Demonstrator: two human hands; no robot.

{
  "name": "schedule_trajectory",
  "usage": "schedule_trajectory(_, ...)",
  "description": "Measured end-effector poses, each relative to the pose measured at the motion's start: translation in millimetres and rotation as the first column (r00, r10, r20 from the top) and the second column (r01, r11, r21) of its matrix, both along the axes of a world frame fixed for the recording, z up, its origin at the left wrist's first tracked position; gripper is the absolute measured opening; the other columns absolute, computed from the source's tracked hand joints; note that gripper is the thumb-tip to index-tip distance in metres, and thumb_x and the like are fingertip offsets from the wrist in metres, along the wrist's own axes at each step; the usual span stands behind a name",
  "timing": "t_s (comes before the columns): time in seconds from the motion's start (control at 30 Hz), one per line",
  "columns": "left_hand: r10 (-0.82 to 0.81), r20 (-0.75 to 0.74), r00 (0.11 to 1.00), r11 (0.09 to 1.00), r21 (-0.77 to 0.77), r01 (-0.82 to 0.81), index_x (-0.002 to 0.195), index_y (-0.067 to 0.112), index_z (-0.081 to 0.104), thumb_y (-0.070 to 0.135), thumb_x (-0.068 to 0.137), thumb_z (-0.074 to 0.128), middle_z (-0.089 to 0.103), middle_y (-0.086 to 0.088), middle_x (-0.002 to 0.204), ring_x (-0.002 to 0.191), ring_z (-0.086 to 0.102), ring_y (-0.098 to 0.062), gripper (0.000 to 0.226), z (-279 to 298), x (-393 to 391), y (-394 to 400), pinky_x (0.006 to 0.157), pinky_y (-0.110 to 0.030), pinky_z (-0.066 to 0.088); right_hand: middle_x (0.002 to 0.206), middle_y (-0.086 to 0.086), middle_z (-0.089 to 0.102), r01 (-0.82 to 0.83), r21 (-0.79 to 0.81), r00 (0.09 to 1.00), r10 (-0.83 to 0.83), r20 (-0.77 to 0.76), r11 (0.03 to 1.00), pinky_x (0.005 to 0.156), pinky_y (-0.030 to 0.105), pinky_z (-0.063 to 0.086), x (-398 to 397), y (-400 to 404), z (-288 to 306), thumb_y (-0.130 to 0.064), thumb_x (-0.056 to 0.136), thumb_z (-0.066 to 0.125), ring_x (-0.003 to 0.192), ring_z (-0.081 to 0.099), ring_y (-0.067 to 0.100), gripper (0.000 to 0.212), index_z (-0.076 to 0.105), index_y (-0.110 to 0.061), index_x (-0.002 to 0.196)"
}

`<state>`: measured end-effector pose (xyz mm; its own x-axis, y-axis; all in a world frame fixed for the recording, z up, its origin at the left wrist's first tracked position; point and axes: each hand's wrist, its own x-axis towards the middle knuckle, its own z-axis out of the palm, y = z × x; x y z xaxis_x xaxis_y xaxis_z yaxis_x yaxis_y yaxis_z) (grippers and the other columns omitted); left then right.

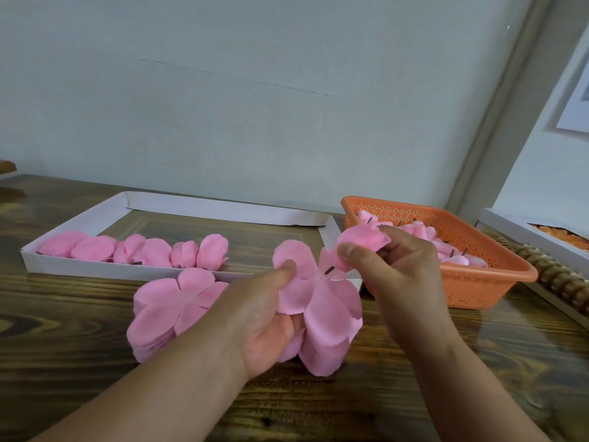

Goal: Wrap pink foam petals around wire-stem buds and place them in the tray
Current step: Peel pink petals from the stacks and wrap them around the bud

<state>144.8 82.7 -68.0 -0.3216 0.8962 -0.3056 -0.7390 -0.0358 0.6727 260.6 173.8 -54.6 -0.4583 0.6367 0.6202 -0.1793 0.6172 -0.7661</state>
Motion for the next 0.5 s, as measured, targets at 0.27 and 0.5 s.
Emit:
schedule_trajectory(0.27,0.059,-0.287,0.956,0.998,-0.010,-0.065,0.111,0.004,0.060,0.021,0.097,0.052,0.075,-0.011,0.077,0.069,0.073,-0.022,0.023,-0.9,-2.1,-0.4,0.073,-0.038,0.056,0.056,0.010,0.060,-0.055,-0.001,0.997,0.055,0.054,0.998,0.044,0.019,0.038,-1.0,-0.5,-1.6,-0.036,0.062,0.064,0.047,0.047,0.006,0.030,0.068,-0.008,0.069)
schedule_trajectory(0.5,0.052,-0.302,0.952,0.999,0.008,-0.052,0.106,0.003,0.061,0.020,0.097,0.053,0.075,-0.012,0.083,0.073,0.073,-0.021,0.021,1.3,-2.3,-2.9,0.059,-0.033,0.060,0.069,0.027,0.061,-0.050,-0.011,0.991,0.051,0.125,0.999,0.053,0.048,0.050,-2.8,0.9,-6.8,-0.019,0.070,0.066,0.060,0.056,0.042,0.015,0.064,-0.005,0.073)
